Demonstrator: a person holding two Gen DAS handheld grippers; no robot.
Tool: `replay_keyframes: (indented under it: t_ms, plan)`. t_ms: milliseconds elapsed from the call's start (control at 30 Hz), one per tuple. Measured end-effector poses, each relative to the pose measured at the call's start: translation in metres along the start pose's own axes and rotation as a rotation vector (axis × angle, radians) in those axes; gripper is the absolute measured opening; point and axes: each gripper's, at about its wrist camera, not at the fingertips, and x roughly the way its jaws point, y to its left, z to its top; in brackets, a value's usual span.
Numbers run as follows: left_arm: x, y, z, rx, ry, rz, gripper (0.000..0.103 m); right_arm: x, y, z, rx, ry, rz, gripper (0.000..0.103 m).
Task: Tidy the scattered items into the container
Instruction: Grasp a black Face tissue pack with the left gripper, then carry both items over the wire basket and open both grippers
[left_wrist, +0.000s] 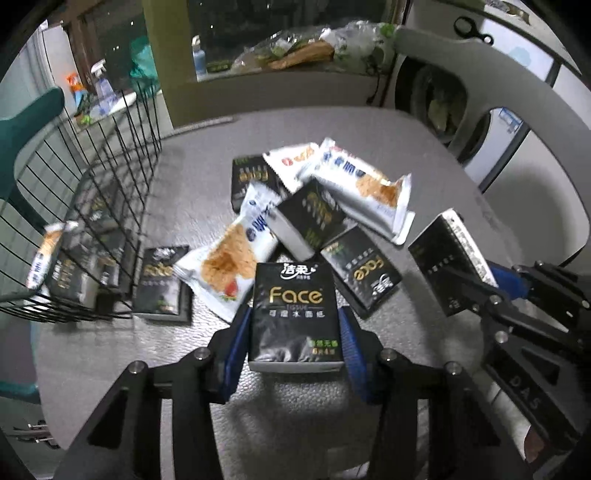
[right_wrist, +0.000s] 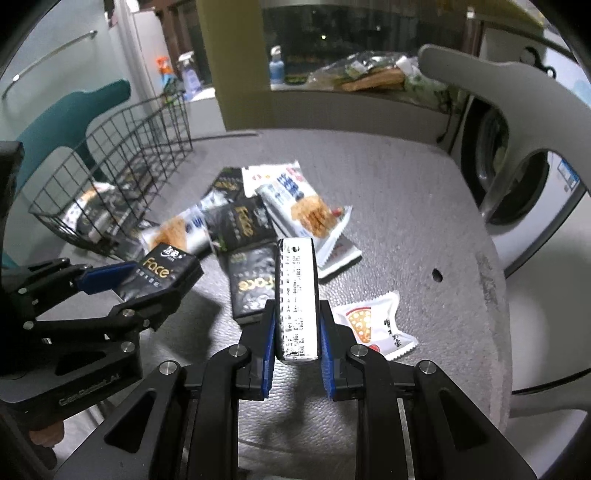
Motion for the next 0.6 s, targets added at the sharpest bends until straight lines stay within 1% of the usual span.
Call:
replay_keyframes:
  t_ms: [167, 300, 400, 467, 533, 600]
  plan:
    - [-0.031, 0.007, 0.003, 0.000, -0.062, -0.007, 0.052, -0.022, 0.015, 0.009, -0.006, -0.036, 0.018, 0.021]
    - [-0.064, 0.023, 0.008, -0.018, -0.129, 0.003, 0.052, -0.039, 0.041, 0.025, -0.039, -0.080, 0.041, 0.021]
    - [-0.082, 0.046, 0.016, -0.045, -0.180, 0.037, 0.052, -0.047, 0.070, 0.043, -0.080, -0.116, 0.080, 0.021]
    - [-0.094, 0.068, 0.020, -0.076, -0.207, 0.082, 0.052, -0.050, 0.096, 0.058, -0.116, -0.138, 0.117, 0.021]
    - [-0.103, 0.099, 0.025, -0.120, -0.222, 0.132, 0.052, -0.050, 0.119, 0.069, -0.138, -0.147, 0.142, 0.021]
    - [-0.110, 0.126, 0.026, -0.159, -0.220, 0.167, 0.052, -0.044, 0.145, 0.082, -0.172, -0.147, 0.189, 0.021]
